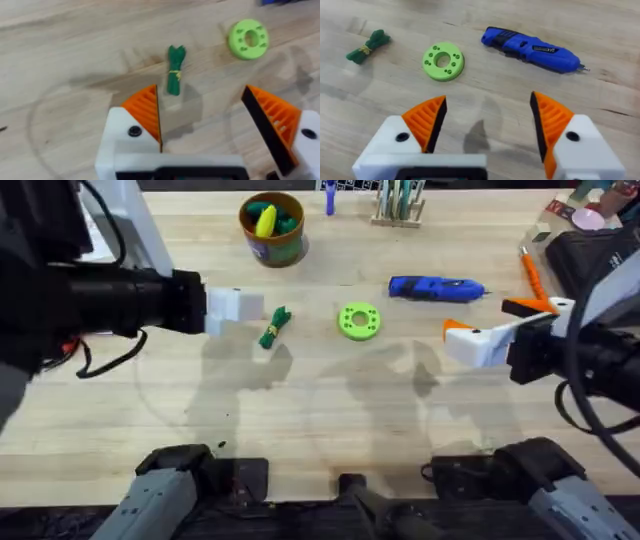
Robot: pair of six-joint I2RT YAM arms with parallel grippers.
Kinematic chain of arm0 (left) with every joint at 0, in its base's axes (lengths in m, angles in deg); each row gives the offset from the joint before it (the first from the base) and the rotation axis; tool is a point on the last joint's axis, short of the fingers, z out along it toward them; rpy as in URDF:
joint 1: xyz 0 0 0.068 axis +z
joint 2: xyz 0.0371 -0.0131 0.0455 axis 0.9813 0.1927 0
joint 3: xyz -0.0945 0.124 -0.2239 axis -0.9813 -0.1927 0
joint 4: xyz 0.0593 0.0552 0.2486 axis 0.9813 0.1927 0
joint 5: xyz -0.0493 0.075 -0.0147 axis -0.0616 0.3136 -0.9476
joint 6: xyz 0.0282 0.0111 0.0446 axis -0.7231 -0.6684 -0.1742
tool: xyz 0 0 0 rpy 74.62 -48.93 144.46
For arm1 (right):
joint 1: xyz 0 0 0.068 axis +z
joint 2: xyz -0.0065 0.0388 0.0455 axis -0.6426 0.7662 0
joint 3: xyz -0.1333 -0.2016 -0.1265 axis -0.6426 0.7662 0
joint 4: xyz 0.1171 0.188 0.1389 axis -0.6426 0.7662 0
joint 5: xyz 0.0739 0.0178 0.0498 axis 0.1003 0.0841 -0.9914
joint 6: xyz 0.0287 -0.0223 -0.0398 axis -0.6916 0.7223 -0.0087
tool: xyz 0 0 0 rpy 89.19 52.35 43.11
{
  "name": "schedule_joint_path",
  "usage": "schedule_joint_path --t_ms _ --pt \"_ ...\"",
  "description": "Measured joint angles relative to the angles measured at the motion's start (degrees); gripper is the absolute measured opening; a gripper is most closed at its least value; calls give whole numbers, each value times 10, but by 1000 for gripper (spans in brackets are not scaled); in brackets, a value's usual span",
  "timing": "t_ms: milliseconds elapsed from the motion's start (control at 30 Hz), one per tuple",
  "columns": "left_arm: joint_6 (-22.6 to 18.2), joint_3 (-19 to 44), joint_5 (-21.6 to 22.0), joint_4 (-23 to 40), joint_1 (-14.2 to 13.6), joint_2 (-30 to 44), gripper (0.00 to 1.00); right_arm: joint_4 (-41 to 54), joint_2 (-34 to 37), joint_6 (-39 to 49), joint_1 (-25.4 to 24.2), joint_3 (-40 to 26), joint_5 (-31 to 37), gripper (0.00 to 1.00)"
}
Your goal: Pick up the gripper from the table and insert it into the empty holder that is missing its gripper. Then pick up a screw, insert it into the mounting hole, and use the screwdriver to tighten it. Finally, clean up the table by picking up the vegetable and placing it into the bucket.
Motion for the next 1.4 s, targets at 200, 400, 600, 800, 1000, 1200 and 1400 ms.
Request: schedule_joint_path --t_ms 200,400,600,800,1000,1200,1400 --pt "-10 54 108 56 -51 52 987 4 0 0 0 0 0 975" --pt "6 78 202 66 -147 106 986 5 0 0 0 0 0 975" --pt "28 78 235 41 -214 200 986 5 0 0 0 0 0 977" --pt "38 78 245 -8 -243 306 985 5 0 0 0 0 0 976" --pt "40 78 249 -56 -243 393 985 5 0 0 0 0 0 977" --pt "41 78 249 -79 -243 441 987 7 0 0 0 0 0 976" --pt "42 81 249 -78 -243 445 378 8 0 0 0 0 0 975"
